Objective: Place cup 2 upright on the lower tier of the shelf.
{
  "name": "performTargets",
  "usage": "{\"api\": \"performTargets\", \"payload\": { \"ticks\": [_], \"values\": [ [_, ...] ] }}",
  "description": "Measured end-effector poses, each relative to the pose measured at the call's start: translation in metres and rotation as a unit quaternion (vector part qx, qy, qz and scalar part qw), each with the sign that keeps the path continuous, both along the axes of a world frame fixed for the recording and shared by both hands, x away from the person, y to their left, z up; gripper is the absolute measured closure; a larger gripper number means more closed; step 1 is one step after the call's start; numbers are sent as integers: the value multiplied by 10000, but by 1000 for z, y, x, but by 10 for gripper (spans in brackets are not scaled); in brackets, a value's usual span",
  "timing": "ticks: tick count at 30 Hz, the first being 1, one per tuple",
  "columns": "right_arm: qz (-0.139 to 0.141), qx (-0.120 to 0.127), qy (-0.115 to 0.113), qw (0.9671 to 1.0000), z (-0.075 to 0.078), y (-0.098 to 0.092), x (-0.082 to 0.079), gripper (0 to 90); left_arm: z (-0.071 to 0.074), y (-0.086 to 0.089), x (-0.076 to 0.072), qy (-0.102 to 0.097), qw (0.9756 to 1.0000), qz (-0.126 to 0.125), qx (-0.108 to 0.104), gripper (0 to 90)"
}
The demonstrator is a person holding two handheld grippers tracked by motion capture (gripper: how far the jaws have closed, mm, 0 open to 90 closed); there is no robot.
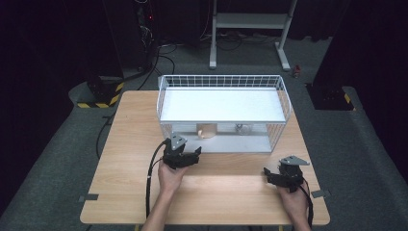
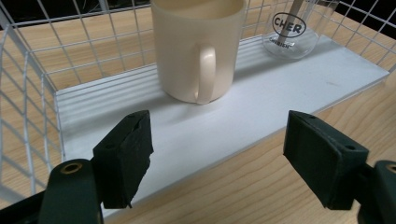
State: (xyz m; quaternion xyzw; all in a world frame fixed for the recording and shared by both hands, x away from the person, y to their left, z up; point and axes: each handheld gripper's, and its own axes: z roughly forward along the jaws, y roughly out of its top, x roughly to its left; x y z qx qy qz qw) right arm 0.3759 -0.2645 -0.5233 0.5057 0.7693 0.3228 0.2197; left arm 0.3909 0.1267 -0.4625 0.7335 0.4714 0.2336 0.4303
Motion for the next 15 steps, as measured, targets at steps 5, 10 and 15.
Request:
{"api": "performTargets", "payload": {
  "ticks": [5, 10, 15],
  "values": [
    [0, 0, -2, 10000, 0, 0, 0, 243, -2, 5, -2, 46, 10000, 50, -11, 240],
    [-1, 0, -1, 10000, 0, 0, 0, 243, -2, 10, -6, 25, 10000, 38, -50, 239],
    [-1, 0, 0, 10000, 0, 0, 0, 243, -1, 14, -8, 27, 10000, 34, -49, 238]
  ]
}}
